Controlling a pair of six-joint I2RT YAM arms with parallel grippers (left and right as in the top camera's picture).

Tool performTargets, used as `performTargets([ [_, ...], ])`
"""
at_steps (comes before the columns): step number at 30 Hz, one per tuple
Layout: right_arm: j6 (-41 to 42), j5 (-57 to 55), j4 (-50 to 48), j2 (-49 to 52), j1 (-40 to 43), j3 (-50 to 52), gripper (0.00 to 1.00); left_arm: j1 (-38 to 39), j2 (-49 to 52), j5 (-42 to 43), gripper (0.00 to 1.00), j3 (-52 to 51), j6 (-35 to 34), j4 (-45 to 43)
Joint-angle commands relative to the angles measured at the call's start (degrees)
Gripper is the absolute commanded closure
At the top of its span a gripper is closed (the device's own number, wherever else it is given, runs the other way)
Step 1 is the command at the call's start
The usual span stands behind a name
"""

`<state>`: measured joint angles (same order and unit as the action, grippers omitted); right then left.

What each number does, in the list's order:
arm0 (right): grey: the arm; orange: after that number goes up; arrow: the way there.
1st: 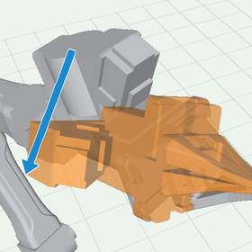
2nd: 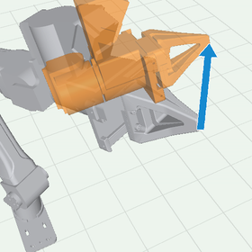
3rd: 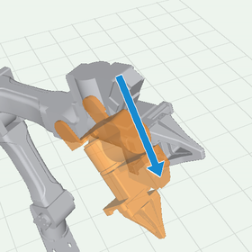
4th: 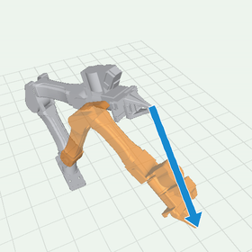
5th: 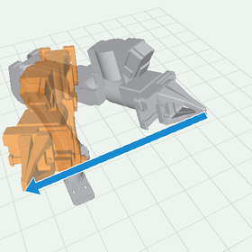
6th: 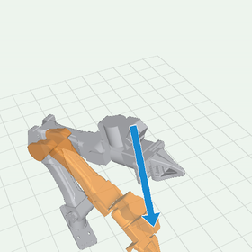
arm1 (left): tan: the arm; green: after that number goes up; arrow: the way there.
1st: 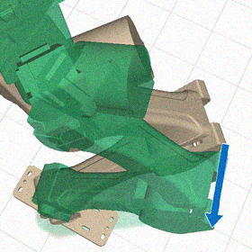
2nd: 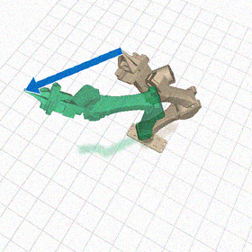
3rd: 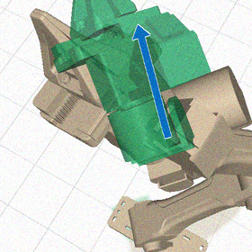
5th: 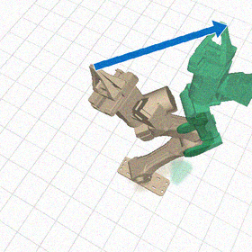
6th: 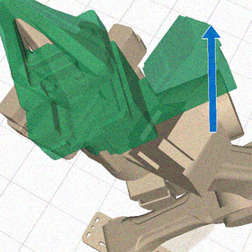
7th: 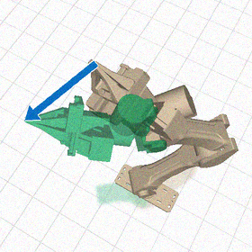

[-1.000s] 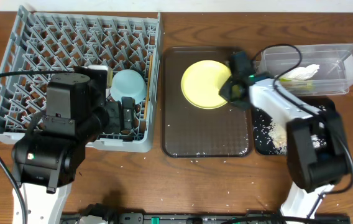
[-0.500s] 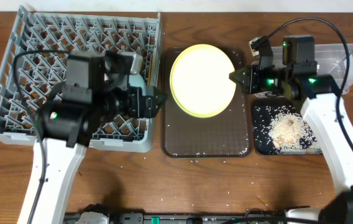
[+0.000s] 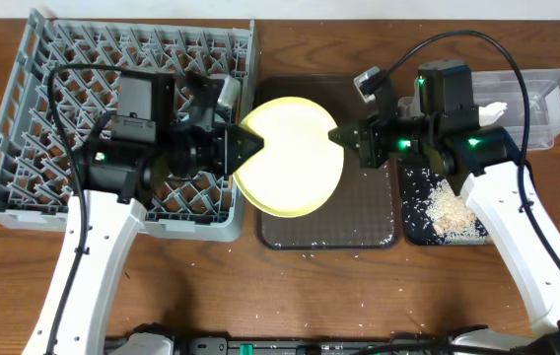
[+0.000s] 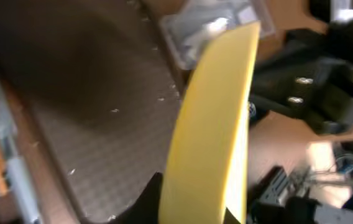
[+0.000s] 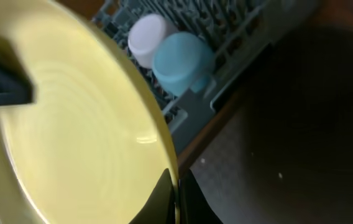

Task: Sort waste into correct bins and load items into the dishwasher
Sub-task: 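Carry the yellow plate left and stand it upright in the rack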

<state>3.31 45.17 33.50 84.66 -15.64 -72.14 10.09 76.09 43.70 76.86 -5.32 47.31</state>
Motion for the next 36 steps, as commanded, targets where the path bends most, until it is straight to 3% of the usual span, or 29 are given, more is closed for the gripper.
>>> performTargets([
  [1,-0.83,1.62,-0.35,-0.87,-1.53,-0.02,0.99,0.66,-0.15,0.42,0.92,0.07,0.31,-0.46],
  [3,-0.83,1.33,-0.35,-0.87,-1.51,-0.02,0.97,0.66,-0.26,-4.2,0.93,0.07,0.33,-0.22],
  [4,-0.83,0.72,-0.28,-0.87,-1.44,-0.02,0.9,0.59,-0.37,-6.8,0.93,0.09,0.35,-0.09],
  [5,-0.83,-0.5,-0.09,-0.87,-1.42,-0.02,0.76,0.44,-0.7,-11.15,0.92,0.2,0.37,-0.07],
  [7,-0.81,-3.82,0.72,-0.87,-1.38,-0.02,0.35,-0.11,-1.55,-18.53,0.93,0.96,0.55,0.17],
  [9,-0.79,-7.8,2.05,-0.87,-1.36,-0.02,0.23,-0.79,-2.99,-26.95,0.93,2.34,0.79,0.55],
  [14,-0.09,-15.96,4.74,-0.87,-1.36,-0.02,0.15,-1.77,-8.15,-50.23,0.93,4.7,6.97,-0.31],
  [18,4.7,-23.06,4.92,-0.87,-1.36,-0.02,0.04,-1.79,-9.88,-71.23,0.92,4.7,16.74,-2.71],
  [20,7.58,-26.51,4.87,-0.87,-1.29,-0.02,0.01,-2.1,-9.38,-77.37,0.92,4.66,23.32,-4.0],
  [23,9.46,-28.44,4.85,-0.87,-1.14,-0.02,0.01,-3.58,-7.61,-78.25,0.93,4.63,30.71,-4.83],
  [33,9.53,-28.65,4.85,-0.87,-1.14,-0.02,0.01,-12.28,5.01,-77.55,0.93,4.59,33.03,-10.36],
  [36,9.53,-28.65,4.87,-0.87,-1.14,-0.02,0.01,-14.38,9.16,-73.02,0.92,4.59,37.66,-12.22],
])
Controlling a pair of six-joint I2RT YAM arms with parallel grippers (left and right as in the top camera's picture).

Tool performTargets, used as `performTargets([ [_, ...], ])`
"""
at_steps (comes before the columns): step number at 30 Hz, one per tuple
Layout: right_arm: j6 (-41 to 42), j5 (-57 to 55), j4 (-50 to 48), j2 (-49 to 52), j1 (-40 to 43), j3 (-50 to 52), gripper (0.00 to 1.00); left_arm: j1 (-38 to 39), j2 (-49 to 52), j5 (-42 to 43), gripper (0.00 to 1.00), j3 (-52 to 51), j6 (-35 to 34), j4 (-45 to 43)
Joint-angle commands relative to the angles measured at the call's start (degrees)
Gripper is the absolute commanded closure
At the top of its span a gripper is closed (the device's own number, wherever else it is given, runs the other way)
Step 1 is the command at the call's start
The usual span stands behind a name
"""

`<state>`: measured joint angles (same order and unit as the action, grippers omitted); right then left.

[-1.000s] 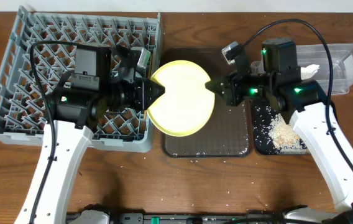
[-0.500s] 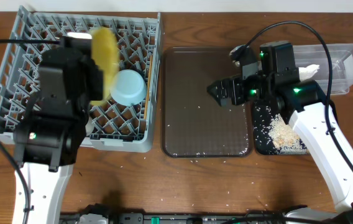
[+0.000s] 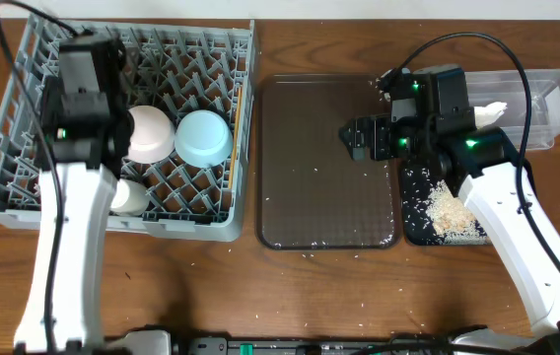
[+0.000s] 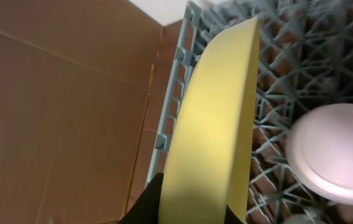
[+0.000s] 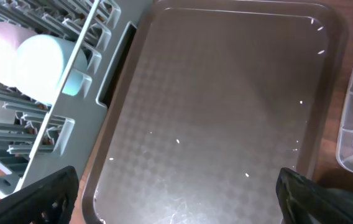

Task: Sort waste into correct bins and load items into the dishwasher
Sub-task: 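Carry the yellow plate left and stand it upright in the rack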

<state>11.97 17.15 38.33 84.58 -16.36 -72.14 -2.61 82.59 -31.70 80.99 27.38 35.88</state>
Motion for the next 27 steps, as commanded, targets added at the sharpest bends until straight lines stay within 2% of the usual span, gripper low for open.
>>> performTargets([
  [1,0.87,-0.63,0.07,-0.79,-0.44,-0.02,0.01,-2.23,3.89,3.28,0.92,0.46,6.58,-1.09],
  [4,0.87,-0.63,0.09,-0.79,-0.44,-0.02,0.01,-3.37,7.15,3.74,0.92,0.46,7.8,-3.13],
  [9,0.87,-0.63,0.09,-0.79,-0.44,-0.02,0.01,-4.83,10.69,9.22,0.91,0.46,10.82,-4.13],
  [12,0.87,-0.63,0.22,-0.79,-0.44,-0.02,0.01,-5.57,12.44,9.27,0.84,0.46,11.19,-4.74],
  [14,0.87,-0.63,0.31,-0.79,-0.44,-0.02,0.01,-5.84,13.53,9.68,0.83,0.46,11.19,-4.81],
  [19,0.87,-0.63,0.28,-0.79,-0.44,-0.02,0.01,-5.84,15.76,10.78,0.7,0.46,11.17,-4.9],
  [23,0.85,-0.63,0.46,-0.79,-0.44,-0.02,0.01,-5.84,16.33,11.08,0.64,0.46,11.15,-5.03],
  [24,0.87,-0.63,0.52,-0.79,-0.44,-0.02,0.01,-5.84,16.31,11.34,0.61,0.46,11.1,-5.11],
  [25,0.85,-0.63,0.55,-0.79,-0.44,-0.02,0.01,-5.81,16.22,11.39,0.53,0.46,10.62,-5.18],
  [26,0.85,-0.63,0.55,-0.79,-0.44,-0.02,0.01,-5.68,16.17,11.37,0.37,0.46,9.79,-5.29],
  [27,0.85,-0.63,0.55,-0.79,-0.44,-0.02,0.01,-5.66,15.96,11.41,0.27,0.46,8.35,-5.38],
])
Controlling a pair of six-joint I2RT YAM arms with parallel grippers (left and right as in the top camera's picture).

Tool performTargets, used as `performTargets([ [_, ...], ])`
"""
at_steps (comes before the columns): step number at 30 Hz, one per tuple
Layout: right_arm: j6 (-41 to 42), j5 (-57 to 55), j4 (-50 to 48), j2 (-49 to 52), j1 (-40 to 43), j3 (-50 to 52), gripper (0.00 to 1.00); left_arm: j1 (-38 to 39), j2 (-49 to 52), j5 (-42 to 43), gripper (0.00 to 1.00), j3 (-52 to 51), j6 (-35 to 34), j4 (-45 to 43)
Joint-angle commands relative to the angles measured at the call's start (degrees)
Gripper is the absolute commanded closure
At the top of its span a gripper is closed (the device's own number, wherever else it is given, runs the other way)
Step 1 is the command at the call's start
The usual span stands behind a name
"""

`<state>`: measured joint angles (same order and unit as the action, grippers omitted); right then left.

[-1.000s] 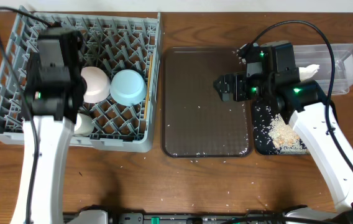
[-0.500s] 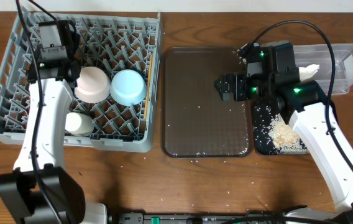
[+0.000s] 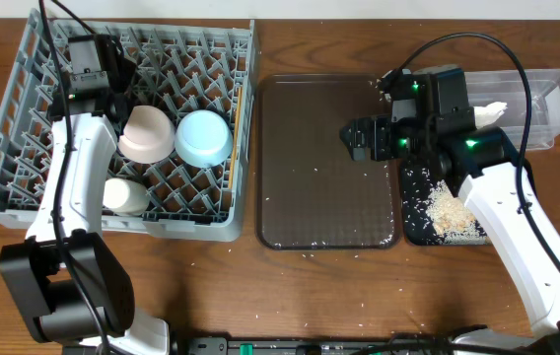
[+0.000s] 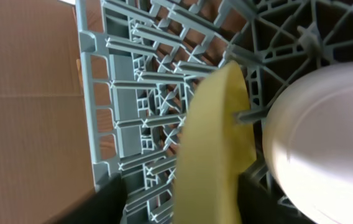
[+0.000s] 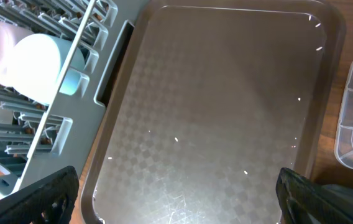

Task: Sort waste into correct bins and load items into the dishwasher
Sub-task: 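Carry the yellow plate left and stand it upright in the rack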

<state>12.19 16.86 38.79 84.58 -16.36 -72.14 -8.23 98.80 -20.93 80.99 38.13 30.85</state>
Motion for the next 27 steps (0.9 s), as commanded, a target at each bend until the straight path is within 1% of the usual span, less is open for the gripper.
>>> performTargets([
  [1,0.66,-0.35,0.04,-0.79,-0.44,-0.02,0.01,-0.04,-0.59,0.94,0.17,0.46,-4.28,-0.46],
  [3,0.63,-0.35,0.07,-0.79,-0.44,-0.02,0.01,-0.04,-1.44,1.09,0.13,0.46,-7.48,-0.66],
  [6,0.63,-0.35,0.11,-0.79,-0.44,-0.02,0.01,-0.04,-3.56,2.75,0.13,0.48,-10.29,-1.01],
  [10,0.63,-0.35,0.44,-0.79,-0.44,-0.02,0.01,-0.04,-8.39,9.7,0.12,0.48,-13.97,-1.01],
  [14,0.63,-0.35,0.81,-0.79,-0.44,-0.02,0.01,-0.04,-14.36,18.05,0.12,0.48,-21.79,-0.13],
  [18,0.63,-0.35,0.83,-0.79,-0.44,-0.02,0.01,-0.04,-20.96,28.39,0.12,0.48,-28.85,4.26],
  [22,0.63,-0.35,0.85,-0.79,-0.44,-0.02,0.01,-0.04,-28.92,36.59,0.11,0.48,-35.52,10.95],
  [24,0.63,-0.35,0.87,-0.79,-0.44,-0.02,0.01,-0.04,-33.4,38.62,0.11,0.48,-36.76,14.27],
  [27,0.46,-0.81,0.87,-0.79,-0.44,-0.02,0.01,-0.04,-39.98,38.73,0.11,0.48,-36.96,17.7],
])
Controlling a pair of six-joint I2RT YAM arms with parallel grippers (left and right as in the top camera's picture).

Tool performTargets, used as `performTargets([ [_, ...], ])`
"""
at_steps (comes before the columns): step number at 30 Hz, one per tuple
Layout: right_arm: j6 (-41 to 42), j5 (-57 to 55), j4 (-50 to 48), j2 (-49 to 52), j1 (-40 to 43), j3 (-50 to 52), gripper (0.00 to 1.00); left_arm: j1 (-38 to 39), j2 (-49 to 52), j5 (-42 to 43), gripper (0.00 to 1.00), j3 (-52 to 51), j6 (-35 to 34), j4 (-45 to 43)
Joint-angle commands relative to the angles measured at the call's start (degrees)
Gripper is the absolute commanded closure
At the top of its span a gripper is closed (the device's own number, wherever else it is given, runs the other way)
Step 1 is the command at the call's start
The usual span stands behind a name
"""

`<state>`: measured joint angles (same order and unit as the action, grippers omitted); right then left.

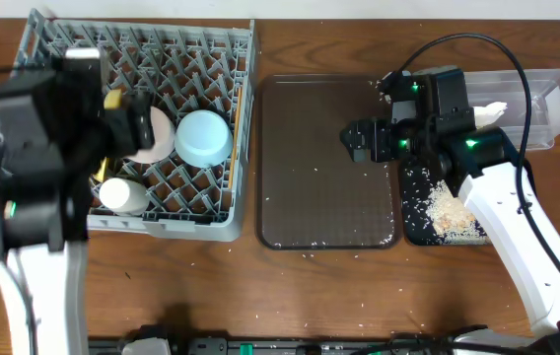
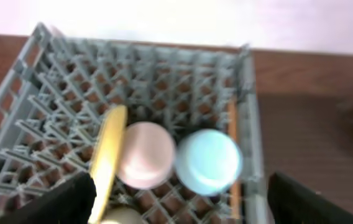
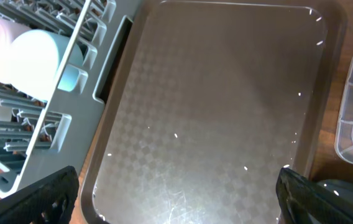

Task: Sort waste into correct bins and load items into the dishwasher

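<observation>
The yellow plate (image 2: 108, 163) stands on edge in the grey dish rack (image 2: 243, 118), just left of the pink bowl (image 2: 144, 155). In the overhead view only a sliver of the yellow plate (image 1: 112, 99) shows. My left gripper (image 2: 179, 186) hangs open and empty high above the rack, its arm blurred. A blue bowl (image 2: 207, 160) and a white cup (image 1: 120, 194) also sit in the rack. My right gripper (image 3: 176, 180) is open and empty over the brown tray (image 3: 226, 112); overhead it shows as the right gripper (image 1: 352, 138) at the tray's right edge.
A clear plastic bin (image 1: 541, 94) holding white paper stands at the back right. A black tray (image 1: 445, 215) with pale crumbs lies under the right arm. Small crumbs dot the wooden table (image 1: 319, 286) near the front.
My left gripper was low in the rack with the yellow plate between its fingers. Now it is up above the rack, open, and the plate stands alone. The right arm has not moved.
Both grippers held the yellow plate over the brown tray. Then my left gripper alone had it over the rack's left side, the right open over the tray. Then the plate was down among the tines beside the pink bowl. Now it stands there, let go.
</observation>
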<state>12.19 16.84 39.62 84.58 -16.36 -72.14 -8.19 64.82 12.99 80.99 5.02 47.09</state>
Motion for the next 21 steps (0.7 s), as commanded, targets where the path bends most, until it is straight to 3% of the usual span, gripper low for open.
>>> performTargets([
  [1,0.44,-0.76,0.04,-0.79,-0.44,-0.02,0.01,-0.09,-8.26,4.81,0.11,0.46,-3.85,2.16],
  [10,0.44,-0.76,0.04,-0.79,-0.44,-0.02,0.01,-0.09,-21.66,4.76,0.11,0.46,-3.82,3.69],
  [15,0.44,-0.76,0.04,-0.79,-0.44,-0.02,0.01,0.39,-24.37,4.74,0.11,0.46,-3.8,3.91],
  [21,0.44,-0.76,0.04,-0.79,-0.44,-0.02,0.01,0.42,-24.83,4.35,0.11,0.13,-3.82,11.43],
])
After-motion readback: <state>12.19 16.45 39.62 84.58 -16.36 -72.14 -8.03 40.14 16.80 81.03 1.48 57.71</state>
